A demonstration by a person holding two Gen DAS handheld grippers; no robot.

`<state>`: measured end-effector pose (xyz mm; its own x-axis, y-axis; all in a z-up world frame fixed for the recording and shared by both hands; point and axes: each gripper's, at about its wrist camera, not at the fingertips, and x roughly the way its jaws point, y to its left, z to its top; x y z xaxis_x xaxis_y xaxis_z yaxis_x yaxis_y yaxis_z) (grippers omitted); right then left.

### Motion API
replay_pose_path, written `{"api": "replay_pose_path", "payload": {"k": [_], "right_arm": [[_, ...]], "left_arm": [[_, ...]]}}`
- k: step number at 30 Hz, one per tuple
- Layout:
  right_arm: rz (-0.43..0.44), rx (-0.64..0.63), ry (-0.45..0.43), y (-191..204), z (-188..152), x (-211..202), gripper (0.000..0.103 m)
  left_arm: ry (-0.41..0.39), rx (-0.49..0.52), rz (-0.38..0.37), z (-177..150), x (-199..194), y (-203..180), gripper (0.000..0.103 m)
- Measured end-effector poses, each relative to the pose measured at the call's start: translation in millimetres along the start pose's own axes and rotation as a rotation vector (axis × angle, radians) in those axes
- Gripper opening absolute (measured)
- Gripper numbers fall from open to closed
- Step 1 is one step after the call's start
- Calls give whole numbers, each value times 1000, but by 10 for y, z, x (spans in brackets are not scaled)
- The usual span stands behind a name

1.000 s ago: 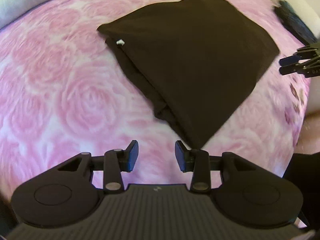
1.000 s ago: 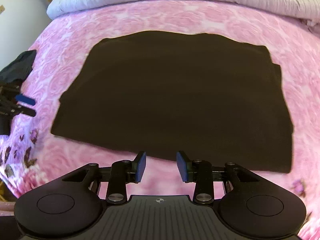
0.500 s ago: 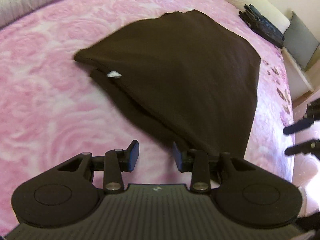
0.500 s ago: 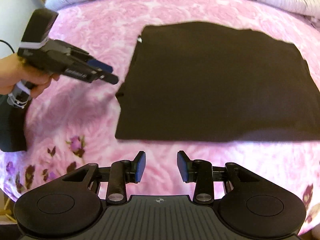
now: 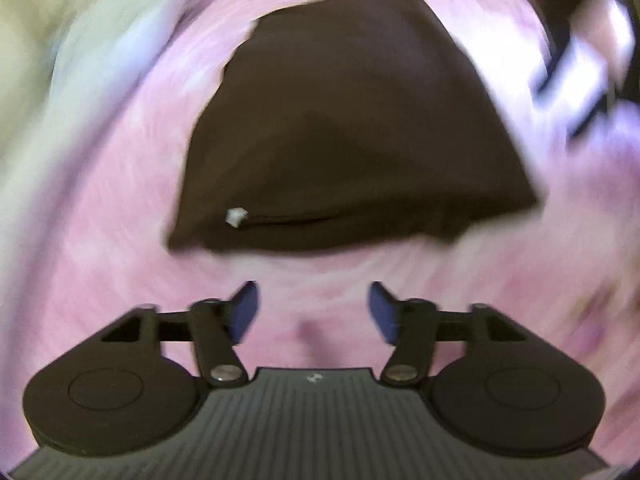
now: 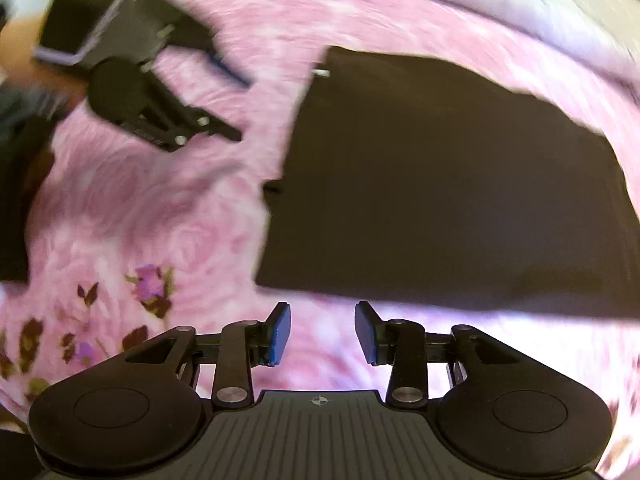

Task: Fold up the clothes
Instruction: 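Grasp the folded shirt corner with the left tool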

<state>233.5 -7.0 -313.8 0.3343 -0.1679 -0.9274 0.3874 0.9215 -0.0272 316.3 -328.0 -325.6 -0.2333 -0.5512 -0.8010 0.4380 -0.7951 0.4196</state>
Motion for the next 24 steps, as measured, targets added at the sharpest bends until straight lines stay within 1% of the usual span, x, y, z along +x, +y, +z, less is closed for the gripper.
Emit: {"api": "replay_pose_path", "payload": {"k": [1,2,4,5,7,8,9,11,13,14,15,16,17,18,19,21,24], "right_arm": [[-15,-31,-3,86,13,61,47],[-30,-56,-2,157,21,118,55],[-65,-88,4,263,35,226,58],[-82,-92,7,294,41,270,58],[-103,-47,5,279,56,319,58],[-109,-18,3,262,63,335,58],[-113,10,2,241,67,346,58],[-119,53,-2,220,68,381,59],[-116,67,-19,254,87,413,60],[-119,50,-34,307,106,431,62],[-127,18,-49,379,126,459,63],[-135,-15,-65,451,146,486,66],[-153,-59,-78,532,163,522,67],[-188,-117,-81,615,168,572,67],[-223,-170,-76,675,162,621,67],[-288,-275,-67,778,139,706,67],[-359,-421,-66,817,37,741,67]], "left_arm": [[-15,106,23,-23,62,-34,70],[-31,213,46,-45,124,-68,70],[-63,420,91,-88,250,-130,70],[-81,498,108,-96,321,-141,70],[-112,607,129,-96,454,-136,70],[-128,644,130,-96,514,-119,70],[-145,680,131,-97,574,-102,73],[-186,751,124,-94,678,-65,73],[-220,803,119,-86,738,-31,73],[-228,810,118,-73,769,-10,73],[-228,804,117,-55,805,15,66],[-217,794,117,-34,846,39,52],[-193,783,122,-15,897,56,41],[-168,775,128,9,951,78,24],[-153,762,133,17,964,94,20],[-140,733,133,30,982,128,19],[-140,706,127,9,961,151,17]]}}
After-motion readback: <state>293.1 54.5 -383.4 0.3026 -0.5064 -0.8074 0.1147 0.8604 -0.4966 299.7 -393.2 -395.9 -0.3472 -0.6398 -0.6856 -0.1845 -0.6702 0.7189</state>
